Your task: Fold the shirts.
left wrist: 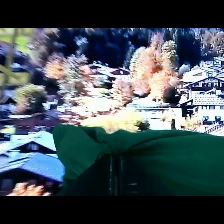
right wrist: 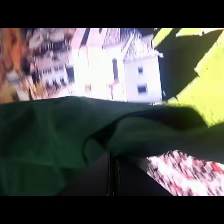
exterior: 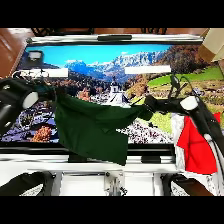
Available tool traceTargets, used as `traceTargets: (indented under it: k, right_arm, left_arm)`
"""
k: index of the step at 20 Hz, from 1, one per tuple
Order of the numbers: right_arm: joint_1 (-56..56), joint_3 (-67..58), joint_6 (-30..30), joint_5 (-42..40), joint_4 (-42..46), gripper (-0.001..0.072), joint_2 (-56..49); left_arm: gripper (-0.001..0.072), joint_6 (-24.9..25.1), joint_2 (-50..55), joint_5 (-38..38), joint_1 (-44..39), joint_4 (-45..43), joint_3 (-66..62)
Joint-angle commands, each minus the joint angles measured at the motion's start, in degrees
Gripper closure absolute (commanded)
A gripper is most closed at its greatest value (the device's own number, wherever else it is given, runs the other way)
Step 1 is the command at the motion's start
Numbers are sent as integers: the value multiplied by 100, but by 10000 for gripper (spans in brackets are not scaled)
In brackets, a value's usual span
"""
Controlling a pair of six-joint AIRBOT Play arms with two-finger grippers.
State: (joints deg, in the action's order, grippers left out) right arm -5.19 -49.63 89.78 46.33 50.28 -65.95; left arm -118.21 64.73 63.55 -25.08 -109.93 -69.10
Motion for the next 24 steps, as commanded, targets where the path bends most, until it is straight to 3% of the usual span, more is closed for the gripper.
traceTargets:
  k: [1, 2, 3, 4, 5, 6, 7, 9, 11, 14, 16, 20, 24]
  right_arm:
    - [-4, 76, -153, -1034, -1062, 635, -1027]
    - [-4, 76, -245, -1029, -1102, 620, -1161]
    - [-4, 76, -417, -1016, -1119, 493, -1222]
    - [2, 76, -695, -981, -1126, 248, -1200]
    - [44, 57, -970, -907, -1115, 221, -1123]
    - [122, 22, -1239, -767, -1088, 221, -997]
    - [236, -2, -1403, -634, -1034, 221, -835]
    - [619, -7, -1443, -319, -754, 221, -387]
    - [1082, -4, -1443, 155, -332, 221, 50]
    - [1687, -4, -1440, 1047, 785, 221, 538]
    - [1862, -4, -1443, 1478, 1392, 222, 614]
    - [1853, 116, -1445, 1502, 1665, 222, 612]
    - [1858, 138, -1462, 1539, 1626, 222, 612]
  left_arm:
    - [670, -251, 909, -505, 345, 866, 48]
    - [663, -247, 1054, -501, 341, 1062, 48]
    - [662, -129, 1154, -483, 339, 1410, 48]
    - [640, 273, 1213, -463, 341, 1897, 48]
    - [531, 691, 1215, -317, 339, 2334, 48]
    - [217, 874, 1198, -31, 341, 2605, 48]
    - [24, 951, 1182, 396, 341, 2684, 46]
    - [37, 1464, 1049, 1231, 372, 2682, 48]
    - [37, 1709, 616, 1593, 450, 2693, 52]
    - [48, 1672, -299, 1722, 549, 2754, 396]
    - [48, 1394, -866, 1777, 549, 3099, 1178]
    - [47, 1134, -1530, 1244, 546, 4518, 3073]
    - [46, 817, -1447, 267, 540, 5289, 4103]
